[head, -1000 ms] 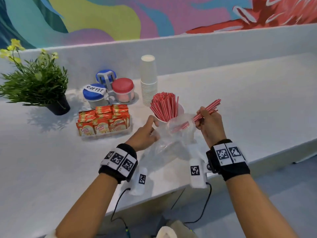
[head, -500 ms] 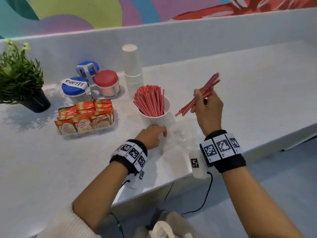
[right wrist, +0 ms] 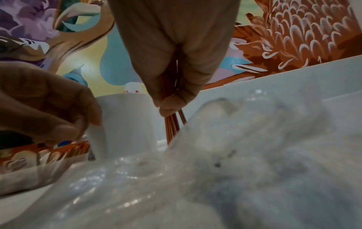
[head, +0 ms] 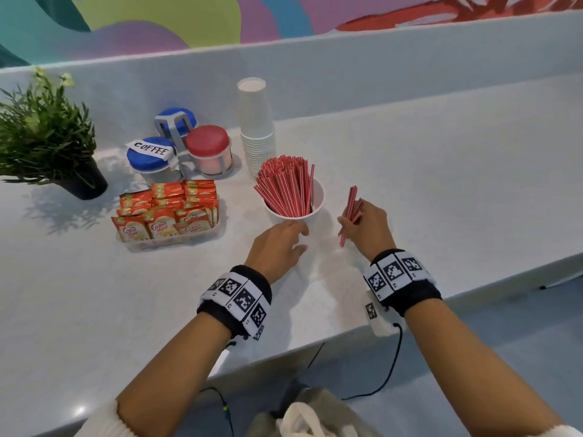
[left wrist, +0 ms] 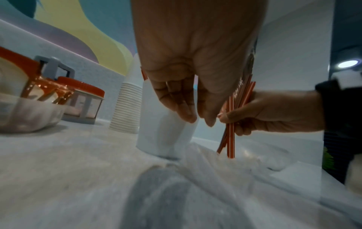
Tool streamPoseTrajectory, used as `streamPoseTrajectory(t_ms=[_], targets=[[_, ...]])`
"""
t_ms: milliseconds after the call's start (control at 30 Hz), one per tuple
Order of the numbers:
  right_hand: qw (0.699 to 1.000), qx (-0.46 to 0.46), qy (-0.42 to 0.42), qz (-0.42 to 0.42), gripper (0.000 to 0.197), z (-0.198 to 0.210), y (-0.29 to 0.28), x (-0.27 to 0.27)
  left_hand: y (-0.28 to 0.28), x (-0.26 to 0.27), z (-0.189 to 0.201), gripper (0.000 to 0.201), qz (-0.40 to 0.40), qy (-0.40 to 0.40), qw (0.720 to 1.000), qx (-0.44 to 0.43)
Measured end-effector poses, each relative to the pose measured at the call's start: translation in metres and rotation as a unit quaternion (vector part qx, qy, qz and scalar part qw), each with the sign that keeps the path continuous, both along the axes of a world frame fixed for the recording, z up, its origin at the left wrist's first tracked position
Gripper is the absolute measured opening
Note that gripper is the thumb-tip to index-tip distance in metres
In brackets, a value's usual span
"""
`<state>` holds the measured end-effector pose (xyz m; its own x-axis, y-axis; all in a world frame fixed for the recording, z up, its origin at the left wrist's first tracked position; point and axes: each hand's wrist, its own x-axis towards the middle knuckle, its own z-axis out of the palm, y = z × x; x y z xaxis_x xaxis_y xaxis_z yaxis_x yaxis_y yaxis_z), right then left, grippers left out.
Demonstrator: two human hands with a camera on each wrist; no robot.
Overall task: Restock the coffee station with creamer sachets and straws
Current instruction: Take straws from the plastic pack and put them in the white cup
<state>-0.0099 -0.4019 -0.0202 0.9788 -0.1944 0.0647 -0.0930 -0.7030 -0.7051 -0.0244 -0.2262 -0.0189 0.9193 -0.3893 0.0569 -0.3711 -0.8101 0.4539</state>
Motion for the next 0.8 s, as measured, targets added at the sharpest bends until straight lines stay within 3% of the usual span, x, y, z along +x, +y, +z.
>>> streamPoseTrajectory(t_ms=[133, 300, 467, 667, 800], targets=[[1.000, -0.005, -0.012, -0.003, 0.021, 0.021, -0.008, 0.011, 0.002, 0.009, 0.022, 0.017, 0.005, -0.049, 0.995, -0.086], [0.995, 0.067, -0.076, 0.011, 0.013, 0.076, 0.002, 0.017, 0.011, 0.031, 0.052, 0.009, 0.066, -0.080, 0.974, -0.203], [0.989, 0.098, -0.079, 0.077, 0.008, 0.106, 0.034, 0.027, 0.034, 0.057, 0.066, 0.017, 0.122, -0.083, 0.965, -0.218], [0.987, 0.041, 0.040, 0.152, 0.008, 0.081, 0.074, 0.043, 0.051, 0.074, 0.059, 0.042, 0.167, 0.043, 0.968, -0.180], [0.976, -0.098, 0.074, 0.178, 0.015, 0.055, 0.088, 0.054, 0.055, 0.079, 0.053, 0.036, 0.170, 0.161, 0.932, -0.276]])
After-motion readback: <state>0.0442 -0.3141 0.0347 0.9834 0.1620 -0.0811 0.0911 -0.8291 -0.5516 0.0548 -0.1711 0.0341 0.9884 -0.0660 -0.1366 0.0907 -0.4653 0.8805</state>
